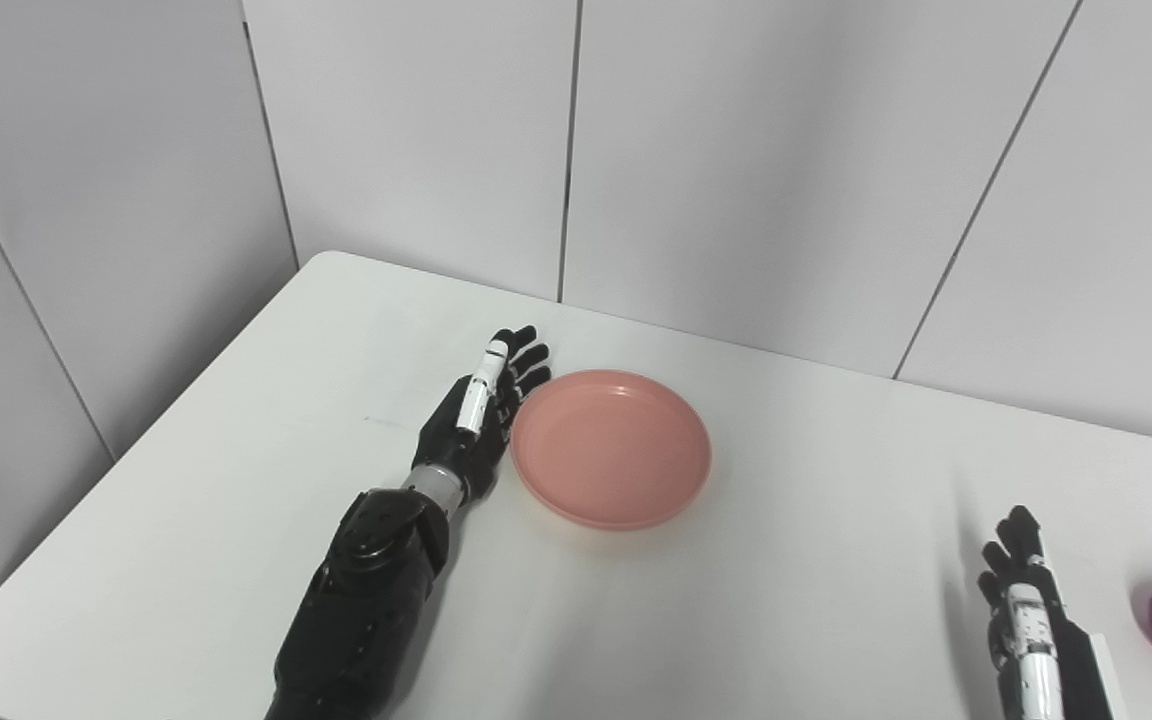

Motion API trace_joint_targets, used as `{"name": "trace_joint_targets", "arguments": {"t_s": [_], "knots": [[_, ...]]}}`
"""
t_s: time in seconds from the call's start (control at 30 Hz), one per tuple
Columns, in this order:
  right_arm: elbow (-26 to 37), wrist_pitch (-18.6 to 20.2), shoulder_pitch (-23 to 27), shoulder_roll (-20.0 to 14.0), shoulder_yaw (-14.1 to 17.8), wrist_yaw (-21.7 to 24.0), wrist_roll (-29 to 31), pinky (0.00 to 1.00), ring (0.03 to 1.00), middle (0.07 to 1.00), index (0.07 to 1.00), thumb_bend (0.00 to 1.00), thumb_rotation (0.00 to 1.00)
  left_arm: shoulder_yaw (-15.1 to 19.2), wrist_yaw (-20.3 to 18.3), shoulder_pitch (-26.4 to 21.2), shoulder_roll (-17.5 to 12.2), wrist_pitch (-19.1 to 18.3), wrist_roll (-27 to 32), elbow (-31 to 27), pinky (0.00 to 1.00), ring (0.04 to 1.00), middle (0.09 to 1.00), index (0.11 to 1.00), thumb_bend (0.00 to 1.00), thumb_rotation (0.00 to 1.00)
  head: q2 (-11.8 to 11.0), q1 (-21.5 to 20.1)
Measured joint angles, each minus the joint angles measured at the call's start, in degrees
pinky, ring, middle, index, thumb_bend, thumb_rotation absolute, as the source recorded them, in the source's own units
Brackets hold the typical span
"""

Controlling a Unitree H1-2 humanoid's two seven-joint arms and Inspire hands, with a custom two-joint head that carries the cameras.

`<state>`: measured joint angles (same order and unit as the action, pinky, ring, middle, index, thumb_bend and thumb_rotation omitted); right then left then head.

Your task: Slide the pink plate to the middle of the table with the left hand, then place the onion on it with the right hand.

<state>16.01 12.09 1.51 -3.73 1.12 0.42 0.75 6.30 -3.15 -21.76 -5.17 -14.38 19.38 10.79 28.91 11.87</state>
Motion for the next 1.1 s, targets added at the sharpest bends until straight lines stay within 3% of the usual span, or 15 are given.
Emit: {"name": "trace_joint_targets", "arguments": {"t_s": [0.33, 0.7, 1.1], "knots": [[-1.1, -0.1, -0.4, 0.0, -0.3, 0.0, -0.1, 1.0, 1.0, 1.0, 1.0, 0.13, 1.0, -1.5, 0.1, 1.0, 2.7, -0.1, -1.5, -1.8, 0.94, 0.961, 0.962, 0.936, 0.39, 1.0, 1.6, -2.5], [-1.7, -0.2, -0.5, 1.2, -0.8, -0.4, -1.3, 1.0, 0.982, 0.995, 0.996, 0.19, 1.0, -2.4, 1.6, 3.3, 7.2, -1.4, -3.2, -6.3, 0.92, 0.944, 0.953, 0.941, 0.42, 1.0, 4.0, -7.9], [-3.0, -1.5, -0.4, 2.4, -1.3, -1.4, -2.8, 1.0, 0.965, 0.982, 0.994, 0.22, 1.0, -5.7, 2.1, 5.0, 8.8, -2.8, -5.4, -9.0, 0.91, 0.933, 0.943, 0.92, 0.44, 1.0, 6.4, -12.8]]}}
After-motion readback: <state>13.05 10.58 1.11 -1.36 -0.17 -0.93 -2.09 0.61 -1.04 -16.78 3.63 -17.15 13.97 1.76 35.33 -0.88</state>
